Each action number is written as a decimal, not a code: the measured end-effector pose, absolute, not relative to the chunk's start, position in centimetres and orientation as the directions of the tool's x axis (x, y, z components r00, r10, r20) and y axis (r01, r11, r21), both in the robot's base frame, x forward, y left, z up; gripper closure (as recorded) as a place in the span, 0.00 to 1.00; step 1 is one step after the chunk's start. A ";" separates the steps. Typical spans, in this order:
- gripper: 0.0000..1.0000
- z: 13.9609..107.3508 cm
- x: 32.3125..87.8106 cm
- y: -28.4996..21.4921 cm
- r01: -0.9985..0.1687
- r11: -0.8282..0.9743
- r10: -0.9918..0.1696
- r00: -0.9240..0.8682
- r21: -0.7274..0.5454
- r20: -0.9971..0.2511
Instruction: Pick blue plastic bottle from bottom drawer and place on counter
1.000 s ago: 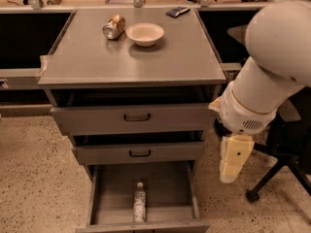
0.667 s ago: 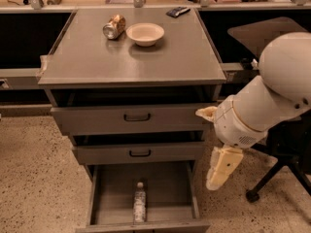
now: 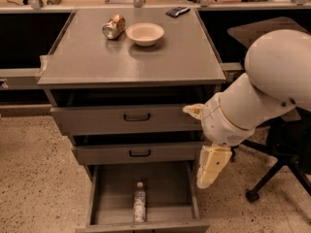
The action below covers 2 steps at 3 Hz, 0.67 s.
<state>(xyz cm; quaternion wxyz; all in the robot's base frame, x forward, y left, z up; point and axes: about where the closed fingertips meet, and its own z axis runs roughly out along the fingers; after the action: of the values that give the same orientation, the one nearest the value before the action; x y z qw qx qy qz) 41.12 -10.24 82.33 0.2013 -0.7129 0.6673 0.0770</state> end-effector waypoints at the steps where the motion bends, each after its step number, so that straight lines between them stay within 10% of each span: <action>1: 0.00 80.6 41.5 -7.8 -0.945 -0.200 -0.942 0.258 -0.260 -0.214; 2: 0.00 79.7 45.1 -7.9 -0.842 -0.337 -0.901 0.419 -0.422 -0.116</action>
Offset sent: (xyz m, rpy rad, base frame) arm 0.0587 0.0641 -0.0031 0.0507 -0.5676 0.5128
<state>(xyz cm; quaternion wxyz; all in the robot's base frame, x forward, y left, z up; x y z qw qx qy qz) 45.11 -7.87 79.74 0.2138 -0.8147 0.5347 -0.0689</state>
